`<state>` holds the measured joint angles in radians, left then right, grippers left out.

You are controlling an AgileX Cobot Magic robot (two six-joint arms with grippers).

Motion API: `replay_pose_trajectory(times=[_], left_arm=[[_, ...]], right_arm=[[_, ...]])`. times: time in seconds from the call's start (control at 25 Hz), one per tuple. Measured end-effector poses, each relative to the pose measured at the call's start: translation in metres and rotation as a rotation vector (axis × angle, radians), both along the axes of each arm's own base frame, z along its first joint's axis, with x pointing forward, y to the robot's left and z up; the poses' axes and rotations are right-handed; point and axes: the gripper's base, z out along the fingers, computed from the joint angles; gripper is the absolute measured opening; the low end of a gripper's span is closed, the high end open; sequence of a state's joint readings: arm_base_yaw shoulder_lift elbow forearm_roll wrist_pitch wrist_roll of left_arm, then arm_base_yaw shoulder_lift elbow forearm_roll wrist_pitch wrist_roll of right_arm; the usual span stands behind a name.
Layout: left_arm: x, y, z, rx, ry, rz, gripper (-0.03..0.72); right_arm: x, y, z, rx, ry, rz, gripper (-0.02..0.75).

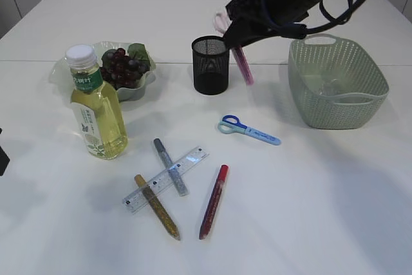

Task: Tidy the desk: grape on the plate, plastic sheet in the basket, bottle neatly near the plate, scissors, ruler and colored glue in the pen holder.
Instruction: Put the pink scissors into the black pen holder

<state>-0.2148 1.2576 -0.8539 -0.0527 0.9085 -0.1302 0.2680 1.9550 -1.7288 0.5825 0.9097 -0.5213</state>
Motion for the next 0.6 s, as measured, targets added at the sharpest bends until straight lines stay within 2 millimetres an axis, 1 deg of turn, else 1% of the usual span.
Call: replay_pose_trajectory(times=[0.16, 0.4, 0.6], left_arm=[[-0.002, 0.000, -0.001, 0.004, 0.019, -0.001, 0.426], [-0.004, 0.001, -0.001, 0.010, 0.050, -0.003, 0.426], [-0.006, 0.001, -0.002, 0.014, 0.071, -0.004, 0.426]], right_arm=[[0.022, 0.006, -0.001, 0.029, -0.097, 0.021, 0.216], [0.061, 0.017, -0.017, 0.058, -0.219, 0.032, 0.216], [0.093, 0.023, -0.031, 0.072, -0.315, 0.002, 0.216]])
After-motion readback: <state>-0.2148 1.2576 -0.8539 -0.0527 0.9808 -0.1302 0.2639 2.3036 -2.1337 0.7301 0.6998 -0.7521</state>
